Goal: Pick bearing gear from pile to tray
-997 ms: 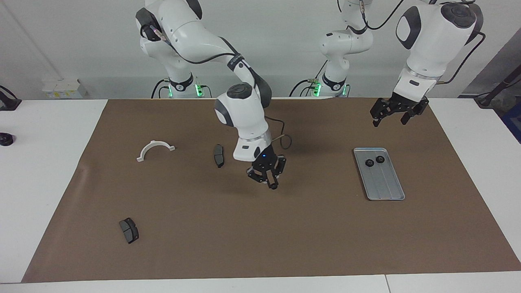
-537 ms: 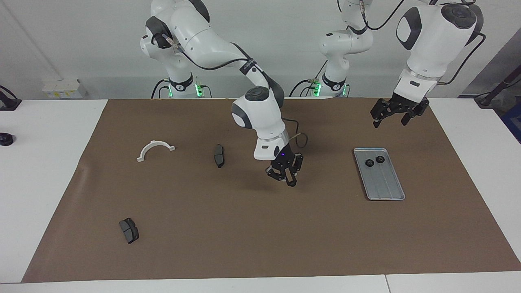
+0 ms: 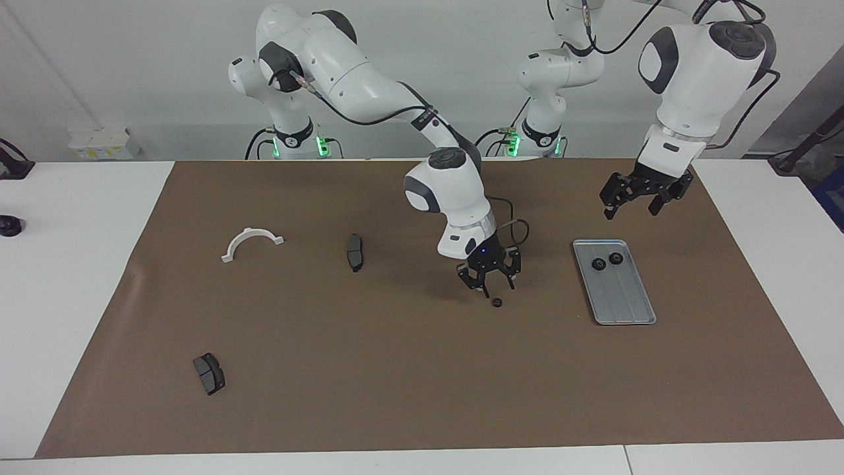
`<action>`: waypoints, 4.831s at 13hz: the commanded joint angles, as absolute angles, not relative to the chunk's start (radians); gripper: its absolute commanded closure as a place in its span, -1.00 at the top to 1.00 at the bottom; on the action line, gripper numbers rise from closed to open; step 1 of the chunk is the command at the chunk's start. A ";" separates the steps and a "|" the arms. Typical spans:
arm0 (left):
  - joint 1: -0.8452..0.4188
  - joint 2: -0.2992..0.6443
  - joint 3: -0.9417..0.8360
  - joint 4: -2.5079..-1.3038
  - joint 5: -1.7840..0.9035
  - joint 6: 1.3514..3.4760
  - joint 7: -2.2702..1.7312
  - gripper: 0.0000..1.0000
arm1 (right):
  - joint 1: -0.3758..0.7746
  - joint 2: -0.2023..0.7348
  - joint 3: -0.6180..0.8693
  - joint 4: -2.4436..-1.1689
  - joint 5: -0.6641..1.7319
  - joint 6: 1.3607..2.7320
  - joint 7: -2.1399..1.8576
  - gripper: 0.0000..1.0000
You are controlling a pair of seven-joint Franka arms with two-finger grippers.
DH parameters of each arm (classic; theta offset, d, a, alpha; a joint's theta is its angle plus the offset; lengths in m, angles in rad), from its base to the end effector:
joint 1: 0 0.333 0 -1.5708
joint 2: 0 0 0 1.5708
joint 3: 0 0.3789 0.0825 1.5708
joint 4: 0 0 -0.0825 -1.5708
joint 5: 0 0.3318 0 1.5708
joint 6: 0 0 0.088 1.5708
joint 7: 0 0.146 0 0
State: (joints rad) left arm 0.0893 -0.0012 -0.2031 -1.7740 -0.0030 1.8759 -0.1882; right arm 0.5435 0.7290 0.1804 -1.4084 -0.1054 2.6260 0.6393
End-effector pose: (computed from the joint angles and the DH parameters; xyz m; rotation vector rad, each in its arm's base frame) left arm 0.5228 -0.0602 0.5901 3.1172 0.1172 0.1585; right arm 0.6129 0.4891 0.3707 -2.7520 -0.1204 -0.5184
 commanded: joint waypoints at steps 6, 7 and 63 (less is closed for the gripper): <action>-0.095 0.214 -0.190 -1.789 0.011 2.167 -0.606 1.00 | 0.367 0.562 0.189 -1.296 -0.051 2.180 0.497 0.16; -0.138 0.256 -0.190 -1.786 0.059 2.196 -0.688 1.00 | 0.329 0.527 0.195 -1.296 -0.019 2.118 0.433 0.15; 0.057 0.005 -0.196 -1.859 0.025 1.820 -0.051 1.00 | 0.126 -0.006 -0.130 -1.694 0.043 1.717 -0.014 1.00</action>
